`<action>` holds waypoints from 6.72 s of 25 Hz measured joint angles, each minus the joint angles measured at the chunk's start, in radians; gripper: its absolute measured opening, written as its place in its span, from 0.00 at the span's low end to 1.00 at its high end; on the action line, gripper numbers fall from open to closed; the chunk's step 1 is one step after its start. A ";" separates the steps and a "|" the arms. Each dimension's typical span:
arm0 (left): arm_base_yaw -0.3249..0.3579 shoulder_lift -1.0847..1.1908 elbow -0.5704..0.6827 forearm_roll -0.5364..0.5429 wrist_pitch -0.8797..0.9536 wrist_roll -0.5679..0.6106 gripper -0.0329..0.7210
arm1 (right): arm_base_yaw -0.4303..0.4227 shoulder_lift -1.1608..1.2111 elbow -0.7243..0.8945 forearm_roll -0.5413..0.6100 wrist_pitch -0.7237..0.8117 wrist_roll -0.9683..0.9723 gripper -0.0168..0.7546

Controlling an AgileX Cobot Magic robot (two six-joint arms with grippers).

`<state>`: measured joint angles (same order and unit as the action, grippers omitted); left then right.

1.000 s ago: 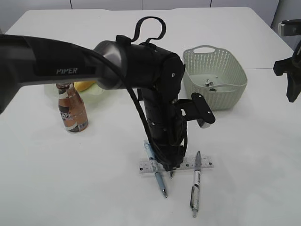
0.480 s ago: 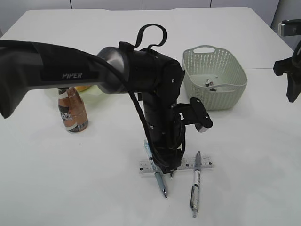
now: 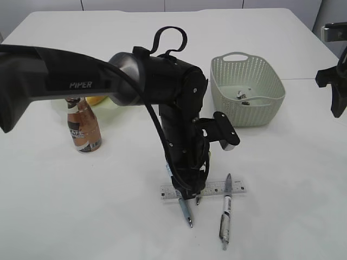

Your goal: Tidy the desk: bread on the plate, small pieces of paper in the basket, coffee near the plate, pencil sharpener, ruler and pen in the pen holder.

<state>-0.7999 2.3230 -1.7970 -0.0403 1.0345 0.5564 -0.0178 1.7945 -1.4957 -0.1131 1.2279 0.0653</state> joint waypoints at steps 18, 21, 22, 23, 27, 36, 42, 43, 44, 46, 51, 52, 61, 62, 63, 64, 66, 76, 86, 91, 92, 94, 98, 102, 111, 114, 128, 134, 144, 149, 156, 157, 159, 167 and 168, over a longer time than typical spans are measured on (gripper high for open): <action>0.000 0.010 0.000 -0.038 0.005 0.002 0.66 | 0.000 0.000 0.000 -0.004 0.000 0.000 0.54; 0.000 0.010 0.000 -0.039 0.005 0.002 0.66 | 0.000 0.000 0.000 -0.004 0.000 0.000 0.54; 0.000 0.010 0.000 -0.039 0.005 0.002 0.66 | 0.000 0.000 0.000 -0.004 0.000 0.000 0.54; 0.000 0.010 0.000 -0.039 0.005 0.002 0.66 | 0.000 0.000 0.000 -0.004 0.000 0.000 0.54; 0.000 0.010 0.000 -0.039 0.003 0.002 0.66 | 0.000 0.000 0.000 -0.006 0.000 0.000 0.54; 0.000 0.029 0.000 -0.042 -0.006 0.002 0.66 | 0.000 0.000 0.000 -0.006 0.000 0.000 0.54; 0.000 0.033 0.000 -0.044 -0.020 0.002 0.66 | 0.000 0.002 0.000 -0.006 0.000 0.000 0.54; 0.000 0.033 0.000 -0.044 -0.022 0.002 0.66 | 0.000 0.002 0.000 -0.006 0.000 0.000 0.54; 0.000 0.033 0.000 -0.044 -0.024 0.002 0.66 | 0.000 0.002 0.000 -0.006 0.000 0.000 0.54; 0.000 0.033 0.000 -0.044 -0.026 0.002 0.66 | 0.000 0.002 0.000 -0.006 0.000 0.000 0.54; 0.000 0.035 0.000 -0.044 -0.028 0.002 0.66 | 0.000 0.002 0.000 -0.006 0.000 0.000 0.54; 0.000 0.037 0.000 -0.044 -0.028 0.002 0.66 | 0.000 0.002 0.000 -0.006 0.000 0.000 0.54; 0.000 0.041 -0.002 -0.044 -0.026 0.004 0.63 | 0.000 0.002 0.000 -0.011 0.000 0.000 0.54; 0.000 0.041 -0.002 -0.044 -0.026 0.004 0.60 | 0.000 0.002 0.000 -0.012 0.000 0.000 0.54; 0.000 0.041 -0.002 -0.044 -0.026 0.004 0.56 | 0.000 0.002 0.000 -0.015 0.000 0.000 0.54; 0.000 0.041 -0.002 -0.044 -0.026 0.004 0.49 | 0.000 0.002 0.000 -0.017 0.000 0.000 0.54; 0.000 0.041 -0.002 -0.044 -0.024 0.004 0.39 | 0.000 0.002 0.000 -0.018 0.000 0.000 0.54; 0.002 0.043 -0.007 -0.051 0.007 0.004 0.38 | 0.000 0.002 0.000 -0.020 0.000 0.000 0.54; 0.002 0.043 -0.007 -0.088 0.029 0.004 0.38 | 0.000 0.002 0.000 -0.024 0.000 0.000 0.54; 0.002 0.034 -0.007 -0.091 0.040 0.004 0.38 | 0.000 0.002 0.000 -0.037 0.000 0.000 0.54; 0.002 0.030 -0.007 -0.091 0.042 0.004 0.38 | 0.000 0.002 0.000 -0.039 0.000 0.000 0.54; 0.002 0.020 -0.007 -0.093 0.046 0.004 0.38 | 0.000 0.002 0.000 -0.041 0.000 0.000 0.54; 0.002 0.005 -0.007 -0.093 0.054 0.002 0.38 | 0.000 0.002 0.000 -0.041 0.000 0.000 0.54; 0.002 -0.003 -0.007 -0.093 0.074 -0.005 0.38 | 0.000 0.002 0.000 -0.041 0.000 0.000 0.54; 0.002 -0.052 -0.007 -0.093 0.127 -0.067 0.38 | 0.000 0.002 0.000 -0.041 0.000 0.000 0.54; 0.003 -0.074 -0.007 -0.093 0.131 -0.109 0.38 | 0.000 0.002 0.000 -0.041 0.000 0.000 0.54; 0.116 -0.187 -0.066 -0.175 -0.030 -0.401 0.38 | 0.000 0.002 0.000 -0.043 0.000 0.000 0.54; 0.181 -0.222 -0.078 -0.255 -0.179 -0.413 0.38 | 0.000 0.002 0.000 -0.043 0.000 0.000 0.54; 0.193 -0.224 -0.078 -0.183 -0.649 -0.392 0.38 | 0.000 0.002 0.000 -0.043 0.000 0.000 0.54; 0.193 -0.214 -0.074 -0.151 -0.920 -0.391 0.38 | 0.000 0.002 0.000 -0.043 0.000 0.000 0.54; 0.195 -0.104 -0.072 -0.147 -1.168 -0.391 0.38 | 0.000 0.002 0.000 -0.043 0.000 0.000 0.54; 0.195 -0.088 -0.072 -0.147 -1.187 -0.391 0.38 | 0.000 0.002 0.000 -0.043 0.000 0.000 0.54; 0.197 -0.055 -0.070 -0.147 -1.211 -0.391 0.38 | 0.000 0.002 0.000 -0.043 0.000 0.000 0.54; 0.224 0.011 -0.070 -0.187 -1.289 -0.389 0.38 | 0.000 0.002 0.000 -0.088 0.000 0.000 0.54; 0.228 0.017 -0.070 -0.194 -1.289 -0.389 0.38 | 0.000 0.002 0.000 -0.090 0.000 0.000 0.54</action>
<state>-0.5715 2.3396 -1.8667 -0.2346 -0.2543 0.1678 -0.0178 1.7961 -1.4957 -0.2028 1.2279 0.0653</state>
